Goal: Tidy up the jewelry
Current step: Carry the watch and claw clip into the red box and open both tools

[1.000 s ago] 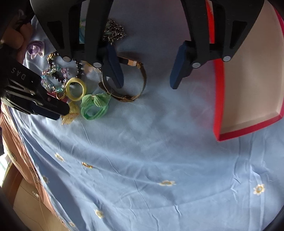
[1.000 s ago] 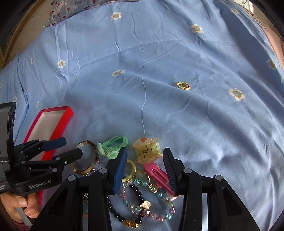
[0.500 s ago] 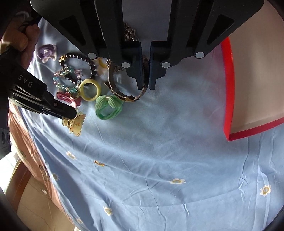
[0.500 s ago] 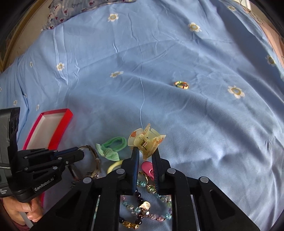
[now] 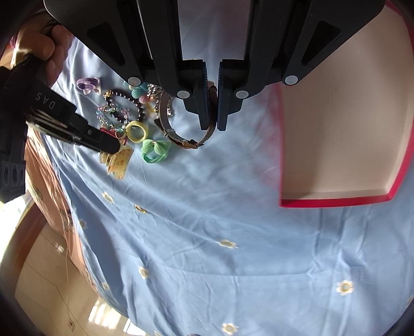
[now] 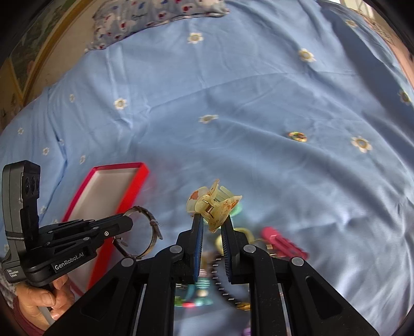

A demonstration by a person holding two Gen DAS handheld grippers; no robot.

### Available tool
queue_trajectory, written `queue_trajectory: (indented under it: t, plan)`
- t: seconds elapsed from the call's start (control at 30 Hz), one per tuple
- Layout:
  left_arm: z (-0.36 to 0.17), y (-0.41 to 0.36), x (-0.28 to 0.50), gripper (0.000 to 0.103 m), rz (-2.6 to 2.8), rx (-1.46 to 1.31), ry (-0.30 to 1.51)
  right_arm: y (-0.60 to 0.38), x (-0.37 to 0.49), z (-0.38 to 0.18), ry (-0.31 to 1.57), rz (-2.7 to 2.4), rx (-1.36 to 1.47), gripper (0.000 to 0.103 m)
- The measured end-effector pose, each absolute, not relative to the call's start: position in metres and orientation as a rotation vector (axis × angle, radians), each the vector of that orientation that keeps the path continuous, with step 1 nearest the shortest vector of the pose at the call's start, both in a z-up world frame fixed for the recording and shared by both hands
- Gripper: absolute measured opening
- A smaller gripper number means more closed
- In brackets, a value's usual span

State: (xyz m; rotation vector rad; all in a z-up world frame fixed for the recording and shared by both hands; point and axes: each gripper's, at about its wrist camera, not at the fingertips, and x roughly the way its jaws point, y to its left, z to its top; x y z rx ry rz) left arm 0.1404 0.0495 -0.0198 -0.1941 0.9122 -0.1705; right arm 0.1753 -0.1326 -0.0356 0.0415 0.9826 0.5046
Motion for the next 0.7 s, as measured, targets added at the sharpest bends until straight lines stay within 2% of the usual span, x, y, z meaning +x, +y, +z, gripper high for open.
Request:
queue_trajectory:
  t: [0.7]
  plan:
    - [-0.013, 0.187, 0.107, 0.004, 0.081, -0.318, 0.846, 0.006, 0.154, -0.043, 1.001, 0.766, -0.033, 0.014]
